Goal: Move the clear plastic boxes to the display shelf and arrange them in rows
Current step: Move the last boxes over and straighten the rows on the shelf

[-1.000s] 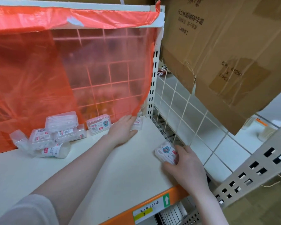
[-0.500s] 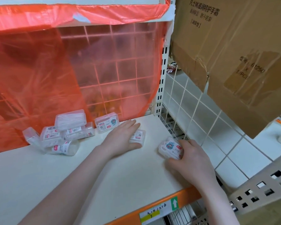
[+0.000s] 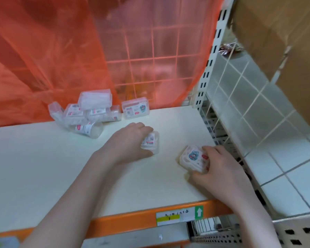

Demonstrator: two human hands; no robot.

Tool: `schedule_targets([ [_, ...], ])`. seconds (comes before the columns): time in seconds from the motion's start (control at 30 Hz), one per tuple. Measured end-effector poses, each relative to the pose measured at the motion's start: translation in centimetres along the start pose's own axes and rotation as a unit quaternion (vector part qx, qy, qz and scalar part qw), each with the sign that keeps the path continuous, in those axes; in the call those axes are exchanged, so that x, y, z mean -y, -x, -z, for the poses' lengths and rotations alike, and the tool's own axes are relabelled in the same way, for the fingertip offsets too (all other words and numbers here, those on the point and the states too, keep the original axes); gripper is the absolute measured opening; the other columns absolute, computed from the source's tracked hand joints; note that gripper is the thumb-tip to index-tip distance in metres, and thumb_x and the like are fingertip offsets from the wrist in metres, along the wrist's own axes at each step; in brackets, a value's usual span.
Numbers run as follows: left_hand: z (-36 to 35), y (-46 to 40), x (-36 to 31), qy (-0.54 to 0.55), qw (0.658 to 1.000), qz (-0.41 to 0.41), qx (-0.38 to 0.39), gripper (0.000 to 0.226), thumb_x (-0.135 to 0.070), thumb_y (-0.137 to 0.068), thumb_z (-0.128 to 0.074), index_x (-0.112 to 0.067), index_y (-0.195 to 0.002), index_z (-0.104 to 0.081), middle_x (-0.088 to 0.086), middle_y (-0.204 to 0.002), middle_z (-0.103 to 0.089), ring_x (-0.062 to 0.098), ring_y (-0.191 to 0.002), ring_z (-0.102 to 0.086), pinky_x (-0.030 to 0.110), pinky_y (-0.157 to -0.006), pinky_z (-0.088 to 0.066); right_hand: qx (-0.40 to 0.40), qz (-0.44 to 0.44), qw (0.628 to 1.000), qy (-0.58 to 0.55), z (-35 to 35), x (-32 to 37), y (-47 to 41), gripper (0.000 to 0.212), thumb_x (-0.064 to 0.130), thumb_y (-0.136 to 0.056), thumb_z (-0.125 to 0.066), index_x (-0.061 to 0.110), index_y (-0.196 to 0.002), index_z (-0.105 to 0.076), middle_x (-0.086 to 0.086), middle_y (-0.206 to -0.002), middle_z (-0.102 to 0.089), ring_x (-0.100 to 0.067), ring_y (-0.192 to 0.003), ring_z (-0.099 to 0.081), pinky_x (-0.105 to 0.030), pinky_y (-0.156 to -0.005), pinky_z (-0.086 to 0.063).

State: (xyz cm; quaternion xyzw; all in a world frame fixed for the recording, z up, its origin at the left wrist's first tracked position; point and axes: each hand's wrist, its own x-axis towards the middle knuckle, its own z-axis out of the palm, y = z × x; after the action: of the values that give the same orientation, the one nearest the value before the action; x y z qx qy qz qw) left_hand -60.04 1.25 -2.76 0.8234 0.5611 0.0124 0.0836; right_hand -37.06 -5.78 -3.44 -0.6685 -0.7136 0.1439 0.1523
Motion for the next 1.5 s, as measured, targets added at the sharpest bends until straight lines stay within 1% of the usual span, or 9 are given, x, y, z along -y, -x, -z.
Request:
schedule_targets([
  [0.2,0.9,5.9,2.9,-0.015,0.999,0.052,-0.002,0.07,-0.048,-0.079,-0.065,-0.026,-0.139,-0.037,-0.004,-0.126,-0.047,0.015,-0.12,-0.042,0.03,-0.095,-0.04,0.058,0.069,0.996,0.021,-0.7,3.9,-0.3,0.068,0.046,-0.068,-0.069,0.025,-0.126,-0.041,0.003,-0.119,-0.051,-0.018,-0.109,-0.052,-0.027,-0.082,-0.038],
  [0.57,3.1,24.8,12.4,-0.02,0.977,0.204,-0.055,0.073,-0.049,-0.079,-0.064,-0.026,-0.142,-0.033,-0.003,-0.131,-0.045,0.015,-0.124,-0.04,0.029,-0.1,-0.036,0.044,0.266,0.959,0.091,-4.7,19.4,3.8,0.061,0.036,-0.073,-0.06,0.024,-0.129,-0.04,0.003,-0.122,-0.051,-0.017,-0.114,-0.048,-0.025,-0.089,-0.036],
  [0.63,3.6,29.9,14.2,-0.019,0.97,0.235,-0.061,0.077,-0.056,-0.077,-0.059,-0.026,-0.142,-0.033,-0.003,-0.132,-0.044,0.016,-0.125,-0.039,0.028,-0.1,-0.036,0.038,0.297,0.95,0.089,-6.1,23.4,6.0,0.06,0.036,-0.072,-0.06,0.024,-0.128,-0.041,0.003,-0.122,-0.052,-0.017,-0.114,-0.048,-0.025,-0.09,-0.037],
  [0.7,4.0,35.1,16.1,-0.019,0.961,0.268,-0.066,0.087,-0.069,-0.068,-0.046,-0.025,-0.142,-0.033,-0.003,-0.132,-0.045,0.016,-0.125,-0.039,0.026,-0.099,-0.037,0.041,0.323,0.942,0.085,-7.8,27.4,8.4,0.061,0.035,-0.072,-0.06,0.023,-0.13,-0.041,0.002,-0.123,-0.052,-0.018,-0.115,-0.048,-0.026,-0.091,-0.037],
  [0.87,3.5,46.6,20.2,-0.005,0.939,0.336,-0.078,0.096,-0.074,-0.055,-0.034,-0.026,-0.138,-0.04,-0.002,-0.125,-0.049,0.018,-0.119,-0.044,0.027,-0.095,-0.039,0.048,0.37,0.924,0.082,-12.0,36.4,14.0,0.058,0.035,-0.072,-0.06,0.021,-0.126,-0.045,0.001,-0.119,-0.053,-0.02,-0.111,-0.049,-0.027,-0.086,-0.038],
  [1.0,3.0,53.7,23.3,-0.002,0.917,0.394,-0.058,0.063,-0.054,-0.077,-0.061,-0.023,-0.13,-0.046,-0.001,-0.119,-0.051,0.019,-0.113,-0.047,0.033,-0.089,-0.044,0.053,0.4,0.91,0.098,-14.5,42.6,17.3,0.057,0.038,-0.075,-0.057,0.021,-0.128,-0.042,0.002,-0.122,-0.051,-0.019,-0.113,-0.048,-0.027,-0.088,-0.038],
  [1.1,3.0,57.7,25.7,-0.002,0.901,0.43,-0.064,0.063,-0.049,-0.076,-0.065,-0.022,-0.13,-0.046,0.0,-0.12,-0.051,0.02,-0.115,-0.048,0.036,-0.093,-0.043,0.061,0.421,0.898,0.112,-16.2,47.1,18.7,0.055,0.037,-0.076,-0.057,0.021,-0.127,-0.043,0.001,-0.121,-0.051,-0.02,-0.113,-0.048,-0.027,-0.086,-0.038],
  [1.3,3.2,63.7,30.4,0.007,0.874,0.472,-0.113,0.064,-0.042,-0.081,-0.065,-0.025,-0.136,-0.039,-0.004,-0.13,-0.047,0.016,-0.12,-0.042,0.03,-0.097,-0.04,0.07,0.464,0.876,0.114,-19.8,55.6,19.8,0.051,0.04,-0.077,-0.056,0.021,-0.123,-0.045,0.001,-0.119,-0.052,-0.02,-0.112,-0.049,-0.027,-0.081,-0.037],
  [1.5,4.0,67.3,38.2,0.012,0.857,0.504,-0.105,0.065,-0.042,-0.079,-0.066,-0.026,-0.136,-0.038,-0.004,-0.129,-0.045,0.015,-0.121,-0.041,0.029,-0.095,-0.04,0.095,0.492,0.862,0.083,-24.7,64.5,19.0,0.055,0.038,-0.074,-0.06,0.022,-0.124,-0.045,0.002,-0.12,-0.051,-0.019,-0.112,-0.049,-0.027,-0.082,-0.038],
])
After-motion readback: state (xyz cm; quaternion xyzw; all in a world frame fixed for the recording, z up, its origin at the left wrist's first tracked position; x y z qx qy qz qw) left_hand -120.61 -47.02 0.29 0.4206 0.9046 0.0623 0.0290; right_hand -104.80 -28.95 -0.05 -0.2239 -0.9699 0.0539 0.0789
